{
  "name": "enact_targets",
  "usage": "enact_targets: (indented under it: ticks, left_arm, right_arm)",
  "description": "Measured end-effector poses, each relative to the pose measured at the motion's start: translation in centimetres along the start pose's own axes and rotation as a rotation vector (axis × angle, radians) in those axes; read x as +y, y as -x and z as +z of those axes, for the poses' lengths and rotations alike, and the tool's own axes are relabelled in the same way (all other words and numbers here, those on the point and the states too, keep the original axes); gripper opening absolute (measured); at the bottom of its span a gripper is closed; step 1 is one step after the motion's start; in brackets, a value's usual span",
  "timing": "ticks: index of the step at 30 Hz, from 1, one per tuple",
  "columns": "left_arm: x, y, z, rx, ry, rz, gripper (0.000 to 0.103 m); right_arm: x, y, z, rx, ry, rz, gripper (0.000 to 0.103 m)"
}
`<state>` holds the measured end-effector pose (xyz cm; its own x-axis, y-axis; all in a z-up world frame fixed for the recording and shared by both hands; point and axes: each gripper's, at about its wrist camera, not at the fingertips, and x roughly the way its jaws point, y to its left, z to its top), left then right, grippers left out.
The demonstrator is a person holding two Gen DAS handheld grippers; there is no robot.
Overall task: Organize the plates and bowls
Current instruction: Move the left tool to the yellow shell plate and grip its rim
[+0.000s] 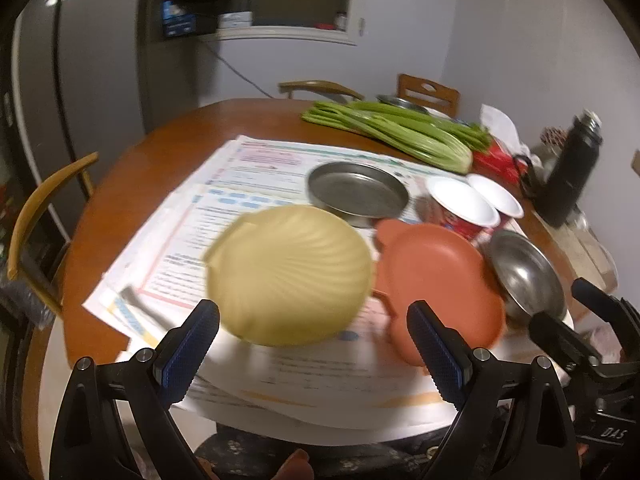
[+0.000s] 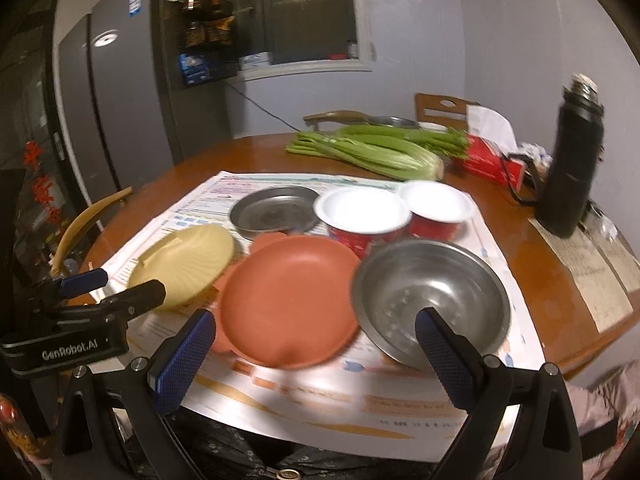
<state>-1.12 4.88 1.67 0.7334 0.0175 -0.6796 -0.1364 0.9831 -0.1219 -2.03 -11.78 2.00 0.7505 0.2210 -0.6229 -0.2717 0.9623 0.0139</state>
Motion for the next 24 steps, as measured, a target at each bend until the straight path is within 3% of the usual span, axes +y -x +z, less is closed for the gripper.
enact_targets:
  ticks: [12,24]
  left_arm:
    - [6.4,-1.4,0.3,0.051,0.143,0.038,0.095]
    - [8.1,-5.1,0.8,0.122,0.178,0.025,0.095]
  right_arm:
    - [3.4,-2.5,4.4,0.018,0.11,0.108,0.099]
    - [7.6,-8.8,6.0,0.129,0.263,0.188,0.091]
